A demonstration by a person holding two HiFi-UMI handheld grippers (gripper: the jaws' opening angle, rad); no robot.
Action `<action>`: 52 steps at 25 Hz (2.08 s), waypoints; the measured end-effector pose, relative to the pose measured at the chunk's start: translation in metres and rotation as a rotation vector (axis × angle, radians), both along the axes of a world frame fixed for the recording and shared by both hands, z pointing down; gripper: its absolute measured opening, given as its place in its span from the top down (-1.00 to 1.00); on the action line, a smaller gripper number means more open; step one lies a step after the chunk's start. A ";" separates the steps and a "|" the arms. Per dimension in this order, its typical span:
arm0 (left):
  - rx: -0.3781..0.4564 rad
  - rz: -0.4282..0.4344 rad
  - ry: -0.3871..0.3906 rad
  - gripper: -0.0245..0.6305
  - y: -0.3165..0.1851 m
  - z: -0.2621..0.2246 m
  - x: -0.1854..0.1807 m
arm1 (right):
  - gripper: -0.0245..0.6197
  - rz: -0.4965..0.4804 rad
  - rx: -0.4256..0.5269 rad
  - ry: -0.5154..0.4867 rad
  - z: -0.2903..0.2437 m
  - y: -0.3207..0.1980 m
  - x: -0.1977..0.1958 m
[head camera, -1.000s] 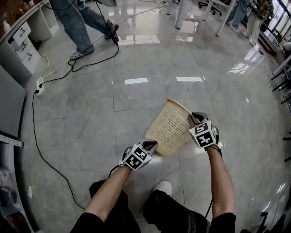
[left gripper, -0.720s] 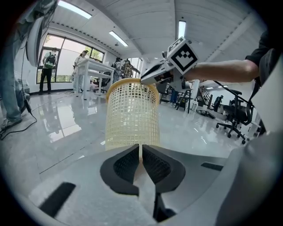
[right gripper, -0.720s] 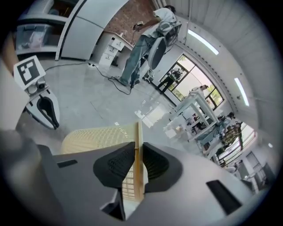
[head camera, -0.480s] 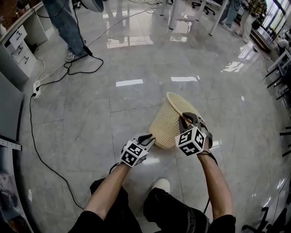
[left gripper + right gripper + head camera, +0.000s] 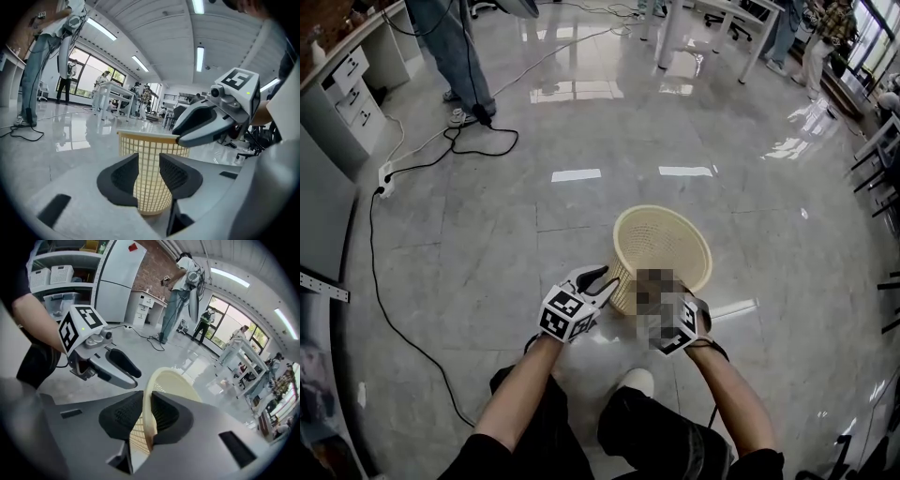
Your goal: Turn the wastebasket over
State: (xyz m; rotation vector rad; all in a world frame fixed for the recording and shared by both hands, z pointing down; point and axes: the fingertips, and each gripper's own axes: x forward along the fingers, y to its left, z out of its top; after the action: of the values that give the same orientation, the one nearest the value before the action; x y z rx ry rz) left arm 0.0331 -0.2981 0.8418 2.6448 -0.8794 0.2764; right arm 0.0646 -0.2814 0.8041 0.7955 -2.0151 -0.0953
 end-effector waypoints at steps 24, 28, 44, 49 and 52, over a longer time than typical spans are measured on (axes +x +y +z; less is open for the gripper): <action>0.124 0.281 -0.289 0.52 0.040 0.013 -0.049 | 0.72 -0.036 -0.122 -0.103 0.044 0.044 -0.030; 0.141 0.168 -0.145 0.52 0.011 -0.027 -0.057 | 0.72 0.008 -0.162 -0.287 0.029 0.045 -0.037; 0.107 0.150 -0.120 0.67 0.025 0.010 -0.020 | 0.87 0.385 -0.065 -0.420 0.032 0.038 0.052; 0.131 0.101 -0.121 0.77 0.009 -0.022 -0.016 | 0.86 0.459 -0.019 -0.475 0.003 0.023 0.079; 0.167 0.084 -0.110 0.90 -0.004 -0.065 -0.008 | 0.86 0.495 0.016 -0.467 -0.036 0.014 0.097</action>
State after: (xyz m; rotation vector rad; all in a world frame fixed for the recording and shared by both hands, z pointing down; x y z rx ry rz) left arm 0.0250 -0.3021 0.7767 2.8487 -0.8610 0.3879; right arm 0.1621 -0.2672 0.7683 1.4022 -2.1740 0.3916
